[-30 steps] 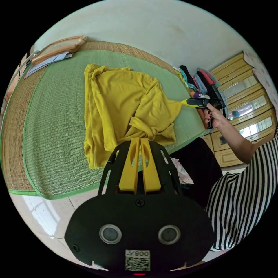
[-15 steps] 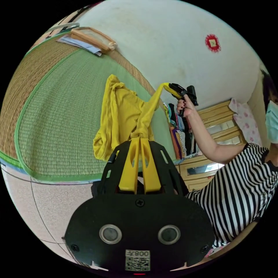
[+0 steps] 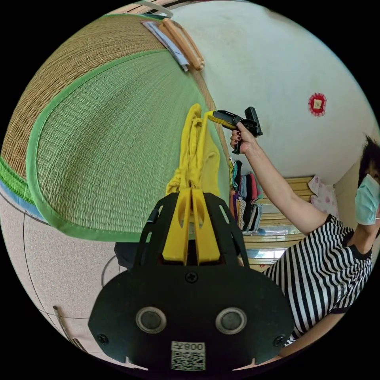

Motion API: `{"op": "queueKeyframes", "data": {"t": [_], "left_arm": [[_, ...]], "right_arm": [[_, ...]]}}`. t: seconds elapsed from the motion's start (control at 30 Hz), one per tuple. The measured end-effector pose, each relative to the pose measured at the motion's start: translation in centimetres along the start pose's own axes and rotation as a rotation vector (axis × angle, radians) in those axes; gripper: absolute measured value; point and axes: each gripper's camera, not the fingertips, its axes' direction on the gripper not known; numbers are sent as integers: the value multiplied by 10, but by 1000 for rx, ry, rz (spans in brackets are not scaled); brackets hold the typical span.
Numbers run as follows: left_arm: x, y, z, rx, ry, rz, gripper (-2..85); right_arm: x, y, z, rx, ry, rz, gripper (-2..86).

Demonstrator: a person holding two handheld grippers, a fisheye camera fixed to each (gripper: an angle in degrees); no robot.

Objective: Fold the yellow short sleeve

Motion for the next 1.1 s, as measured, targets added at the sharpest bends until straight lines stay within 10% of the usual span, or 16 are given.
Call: {"op": "queueKeyframes", "data": {"t": [1.1], "left_arm": [[89, -6, -2, -74, -239, 110, 14]], "right_arm": [[-143, 343, 71, -65, 352, -160, 31]]}}
